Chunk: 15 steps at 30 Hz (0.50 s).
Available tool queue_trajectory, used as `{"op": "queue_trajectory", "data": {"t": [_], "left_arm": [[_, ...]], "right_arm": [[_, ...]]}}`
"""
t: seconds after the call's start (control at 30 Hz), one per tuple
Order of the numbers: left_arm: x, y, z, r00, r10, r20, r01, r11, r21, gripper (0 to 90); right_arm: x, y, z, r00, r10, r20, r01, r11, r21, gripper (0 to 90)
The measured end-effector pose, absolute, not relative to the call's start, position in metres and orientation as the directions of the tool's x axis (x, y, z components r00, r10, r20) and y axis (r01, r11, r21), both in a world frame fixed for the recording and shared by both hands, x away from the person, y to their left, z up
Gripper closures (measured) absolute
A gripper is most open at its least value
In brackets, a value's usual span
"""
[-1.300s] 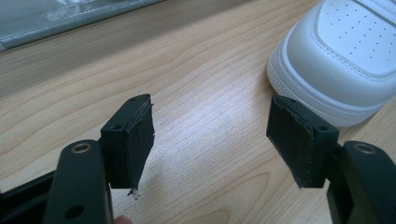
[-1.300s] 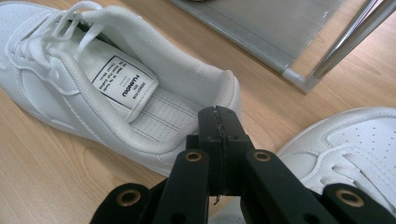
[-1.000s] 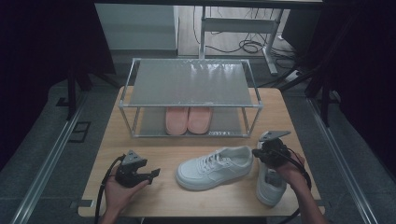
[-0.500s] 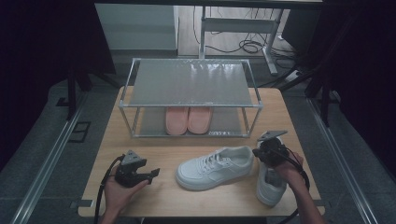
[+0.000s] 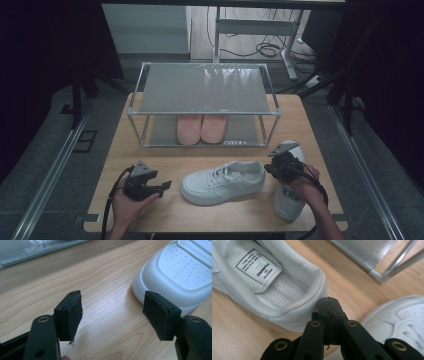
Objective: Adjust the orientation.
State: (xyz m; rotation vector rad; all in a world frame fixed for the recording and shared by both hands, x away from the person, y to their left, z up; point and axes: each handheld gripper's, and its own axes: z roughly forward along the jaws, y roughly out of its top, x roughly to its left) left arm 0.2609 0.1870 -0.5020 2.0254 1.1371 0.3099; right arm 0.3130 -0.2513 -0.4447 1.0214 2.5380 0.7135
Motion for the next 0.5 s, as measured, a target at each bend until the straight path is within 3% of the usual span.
{"op": "queue_trajectory", "data": {"t": [0.5], "left_arm": [[0.261, 0.189, -0.502, 0.565, 0.811, -0.152, 0.619, -0.295, 0.728, 32.4]], "right_arm": [[0.295, -0.228, -0.445, -0.758, 0.644, -0.101, 0.496, 0.67, 0.552, 90.0]]}}
